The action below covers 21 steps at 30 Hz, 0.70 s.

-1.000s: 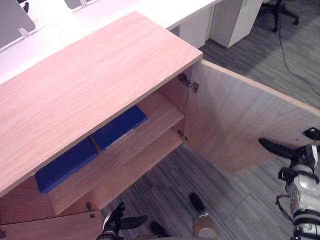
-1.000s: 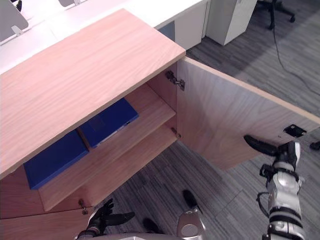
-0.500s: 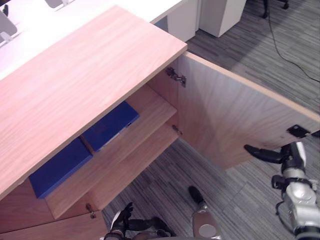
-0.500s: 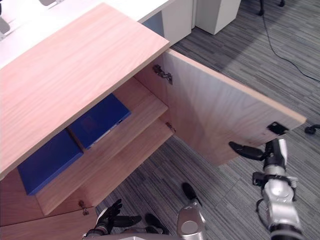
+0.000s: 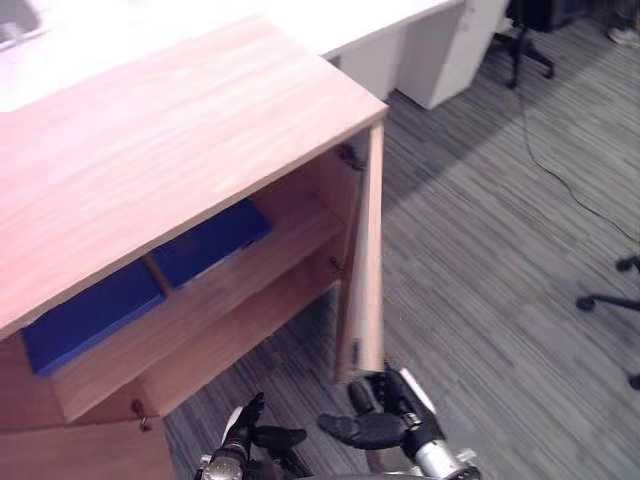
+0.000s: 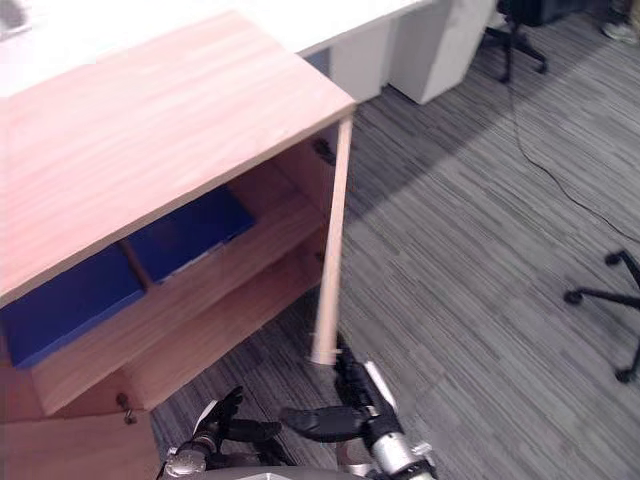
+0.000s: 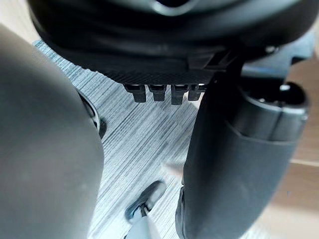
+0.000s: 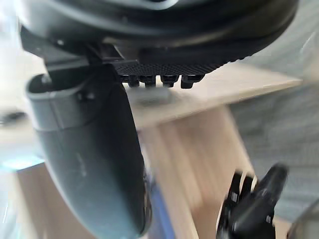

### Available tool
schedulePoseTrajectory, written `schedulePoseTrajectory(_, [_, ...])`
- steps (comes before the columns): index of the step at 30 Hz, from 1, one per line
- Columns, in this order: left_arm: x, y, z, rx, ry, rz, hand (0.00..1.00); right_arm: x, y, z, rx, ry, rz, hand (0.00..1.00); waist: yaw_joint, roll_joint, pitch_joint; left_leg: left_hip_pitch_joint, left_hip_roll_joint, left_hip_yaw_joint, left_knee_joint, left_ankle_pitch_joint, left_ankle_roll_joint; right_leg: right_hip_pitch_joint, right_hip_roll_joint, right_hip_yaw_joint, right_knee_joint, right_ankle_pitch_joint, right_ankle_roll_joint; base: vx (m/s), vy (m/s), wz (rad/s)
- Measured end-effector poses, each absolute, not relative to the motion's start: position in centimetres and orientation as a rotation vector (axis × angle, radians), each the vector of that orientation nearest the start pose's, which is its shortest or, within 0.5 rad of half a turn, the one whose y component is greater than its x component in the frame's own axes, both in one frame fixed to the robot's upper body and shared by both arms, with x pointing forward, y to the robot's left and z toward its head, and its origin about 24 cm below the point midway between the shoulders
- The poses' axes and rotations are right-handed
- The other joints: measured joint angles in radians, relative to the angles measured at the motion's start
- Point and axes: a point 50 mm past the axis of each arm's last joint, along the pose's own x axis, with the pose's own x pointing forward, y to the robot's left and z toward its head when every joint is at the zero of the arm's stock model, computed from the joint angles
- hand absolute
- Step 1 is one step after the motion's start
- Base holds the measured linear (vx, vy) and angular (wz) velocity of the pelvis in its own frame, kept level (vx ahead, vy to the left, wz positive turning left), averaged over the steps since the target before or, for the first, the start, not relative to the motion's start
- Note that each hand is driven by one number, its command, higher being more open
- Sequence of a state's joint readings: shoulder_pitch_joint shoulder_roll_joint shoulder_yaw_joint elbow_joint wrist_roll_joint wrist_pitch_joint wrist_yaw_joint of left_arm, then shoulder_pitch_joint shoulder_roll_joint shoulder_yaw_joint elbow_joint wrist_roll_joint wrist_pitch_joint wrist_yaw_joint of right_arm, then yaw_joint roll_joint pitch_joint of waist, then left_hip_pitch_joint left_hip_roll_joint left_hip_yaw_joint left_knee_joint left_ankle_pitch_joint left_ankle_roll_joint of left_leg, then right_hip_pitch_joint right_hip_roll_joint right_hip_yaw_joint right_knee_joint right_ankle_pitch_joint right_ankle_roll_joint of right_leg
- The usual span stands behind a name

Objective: Walk over to the cabinet, pick up the folder, carry it to the office cabinet, place the folder inside the office cabinet, then close the office cabinet door

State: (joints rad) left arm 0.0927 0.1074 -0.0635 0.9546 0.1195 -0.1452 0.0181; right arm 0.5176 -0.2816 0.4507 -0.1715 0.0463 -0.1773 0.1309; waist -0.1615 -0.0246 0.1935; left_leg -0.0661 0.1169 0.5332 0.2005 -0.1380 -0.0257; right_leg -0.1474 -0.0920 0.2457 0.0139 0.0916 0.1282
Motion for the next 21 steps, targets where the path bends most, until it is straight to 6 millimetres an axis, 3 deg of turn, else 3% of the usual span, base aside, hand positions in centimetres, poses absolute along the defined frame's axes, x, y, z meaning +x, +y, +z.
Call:
schedulePoseTrajectory(3, [12.6,18.2,-14.4,0.254,0.875,-0.058,1.00,15.6,-9.3,0.0,-0.123,0.111,0.552,1.00,0.039,-0.006,-0.002,-0.025,-0.021,-0.094,-0.008,0.026,0.012,0.014,-0.023,-0.093,0.029,-0.029,-0.001,-0.06,-0.028,1.00])
schedulePoseTrajectory(5, [13.5,18.5,-14.1,0.266,0.852,-0.047,1.00,18.6,-9.8,0.2,-0.219,0.060,0.494,1.00,0.071,-0.015,-0.004,-0.038,-0.041,-0.149,-0.035,0.056,0.019,0.020,-0.039,-0.149,0.034,-0.041,-0.005,-0.05,-0.023,0.96])
schedulePoseTrajectory(7, [13.9,19.2,-13.9,0.288,0.851,-0.037,1.00,22.5,-10.8,1.2,-0.276,-0.002,0.396,1.00,0.106,-0.021,-0.007,-0.060,-0.065,-0.213,-0.081,0.101,0.027,0.019,-0.055,-0.216,0.033,-0.044,-0.006,-0.03,-0.012,0.86])
schedulePoseTrajectory(10, [14.0,19.7,-13.8,0.270,0.848,-0.009,1.00,25.6,-12.2,2.2,-0.271,-0.036,0.252,1.00,0.120,-0.021,-0.006,-0.079,-0.084,-0.278,-0.127,0.144,0.033,0.019,-0.068,-0.283,0.029,-0.044,-0.006,0.00,-0.010,0.78])
schedulePoseTrajectory(12, [14.0,20.2,-13.7,0.237,0.847,0.031,1.00,27.8,-14.3,3.2,-0.250,-0.056,0.078,1.00,0.128,-0.020,-0.005,-0.100,-0.098,-0.342,-0.166,0.188,0.041,0.021,-0.075,-0.348,0.021,-0.043,-0.005,0.01,-0.004,0.84])
schedulePoseTrajectory(15, [13.7,20.6,-13.6,0.204,0.844,0.090,1.00,28.1,-17.5,2.9,-0.215,-0.019,-0.091,1.00,0.144,-0.013,-0.001,-0.102,-0.109,-0.397,-0.217,0.230,0.039,0.028,-0.076,-0.402,0.020,-0.044,-0.005,-0.02,0.019,0.57])
schedulePoseTrajectory(21, [12.0,21.6,-13.5,0.053,0.841,0.274,1.00,27.7,-20.0,1.6,-0.186,0.046,-0.202,1.00,0.177,0.031,0.025,-0.083,-0.120,-0.515,-0.293,0.291,0.015,0.073,-0.073,-0.515,0.027,-0.085,-0.009,-0.07,0.007,0.58])
